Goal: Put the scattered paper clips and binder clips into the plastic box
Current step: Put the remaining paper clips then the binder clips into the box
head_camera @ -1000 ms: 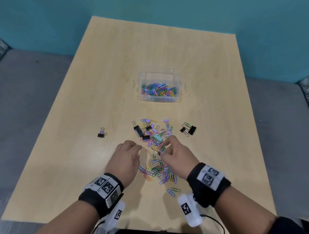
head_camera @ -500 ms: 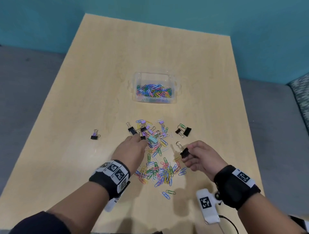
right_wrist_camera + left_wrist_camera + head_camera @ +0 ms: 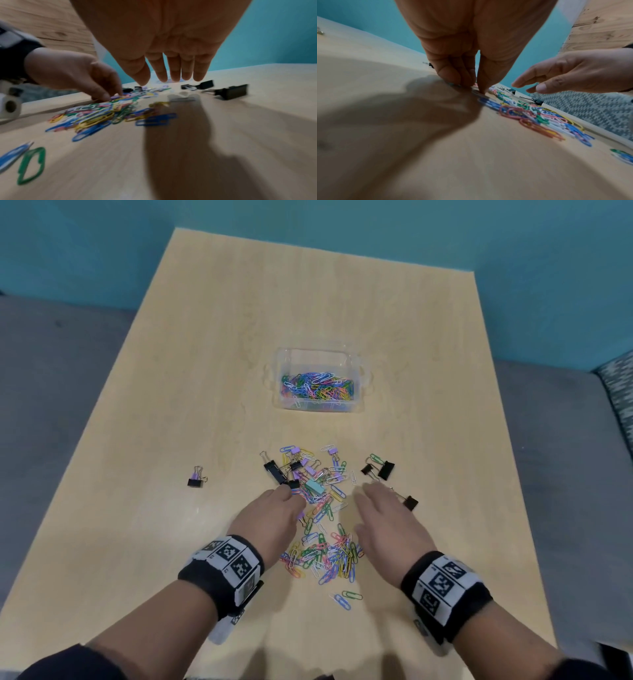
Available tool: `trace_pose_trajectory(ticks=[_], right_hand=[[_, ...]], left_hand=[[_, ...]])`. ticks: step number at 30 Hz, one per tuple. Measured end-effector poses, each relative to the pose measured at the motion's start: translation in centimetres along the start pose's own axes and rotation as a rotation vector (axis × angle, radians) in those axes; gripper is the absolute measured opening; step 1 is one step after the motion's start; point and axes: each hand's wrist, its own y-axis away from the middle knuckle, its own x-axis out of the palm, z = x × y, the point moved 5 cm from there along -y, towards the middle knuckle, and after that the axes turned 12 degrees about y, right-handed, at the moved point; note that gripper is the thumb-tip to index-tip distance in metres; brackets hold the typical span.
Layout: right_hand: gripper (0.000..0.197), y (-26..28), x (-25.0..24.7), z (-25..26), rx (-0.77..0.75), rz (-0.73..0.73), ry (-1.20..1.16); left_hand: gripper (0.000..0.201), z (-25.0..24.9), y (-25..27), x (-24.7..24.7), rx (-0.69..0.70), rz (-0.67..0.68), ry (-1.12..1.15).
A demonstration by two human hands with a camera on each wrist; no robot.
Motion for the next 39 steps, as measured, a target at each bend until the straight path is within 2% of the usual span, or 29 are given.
trace_pose_trajectory(ticks=[2,7,10,13,15,19,23,26,31,34,39], right_hand=[[0.056,-0.9,0.8,1.4,-0.065,0.053,0.033],[0.064,-1.4,1.7,2.8,-0.058,0.161,0.093],[0.067,-0.6,1.9,3.8,-0.061,0.161,0.133],[0.060,0.4,1.8,4.9,-0.065,0.130,0.129],[0.055,0.6,1.6,5.4,-0.055,0.102,0.099],[0.062,-0.8,1.4,6.0,0.005,0.074,0.077],[0.064,-1.3,1.6,6.9,0.016,0.103,0.108],[0.061,-0.2,1.3,7.5,-0.008,0.114,0.115],[0.063,-1.2,0.5,8.9,-0.078,0.065,0.076],[0.068,-2.6,1.1,9.9,-0.145,0.113,0.114],[0.067,-1.6,1.9,9.9,-0.217,0.155,0.161]], left_hand=[[0.016,0.0,0.0,0.0,0.002,0.019,0.002],[0.008,-0.4,0.4,-0.1,0.032,0.054,-0.018],[0.003,0.0,0.7,-0.7,0.021,0.029,0.025],[0.016,0.9,1.4,-1.1,-0.021,0.028,0.042],[0.019,1.9,1.8,-1.6,-0.079,-0.010,0.091],[0.015,4.7,2.9,-3.0,-0.266,-0.100,0.241],[0.015,7.1,4.1,-4.2,-0.365,-0.187,0.214],[0.006,6.5,4.3,-4.9,-0.242,-0.261,0.102],[0.031,1.2,3.9,-3.1,0.081,-0.169,-0.028],[0.045,0.0,3.5,-1.8,0.092,-0.098,-0.047],[0.047,1.2,3.0,-1.0,0.038,-0.047,-0.046]])
